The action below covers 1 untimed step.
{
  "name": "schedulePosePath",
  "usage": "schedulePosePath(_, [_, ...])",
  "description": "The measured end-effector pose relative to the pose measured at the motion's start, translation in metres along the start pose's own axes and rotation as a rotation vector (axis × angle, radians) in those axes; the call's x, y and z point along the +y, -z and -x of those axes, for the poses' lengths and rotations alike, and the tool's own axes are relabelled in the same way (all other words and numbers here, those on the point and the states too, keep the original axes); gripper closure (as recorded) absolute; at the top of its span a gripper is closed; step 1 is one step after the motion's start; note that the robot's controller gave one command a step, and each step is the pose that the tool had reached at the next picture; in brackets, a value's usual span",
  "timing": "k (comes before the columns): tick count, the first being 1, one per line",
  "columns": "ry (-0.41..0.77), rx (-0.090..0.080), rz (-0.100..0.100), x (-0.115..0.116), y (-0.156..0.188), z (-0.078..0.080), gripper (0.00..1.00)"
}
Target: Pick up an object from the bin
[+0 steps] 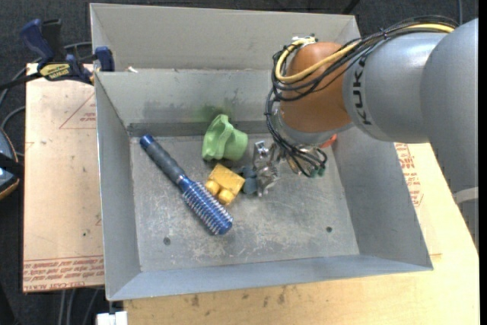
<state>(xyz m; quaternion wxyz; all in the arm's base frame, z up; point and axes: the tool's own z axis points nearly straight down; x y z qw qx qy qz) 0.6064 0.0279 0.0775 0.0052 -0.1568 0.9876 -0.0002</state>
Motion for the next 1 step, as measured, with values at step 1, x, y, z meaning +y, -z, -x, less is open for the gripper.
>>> schedulePosePath(1, [0.060,-0.003,-0.003,-0.0385,0.1895,0.0180,1.00])
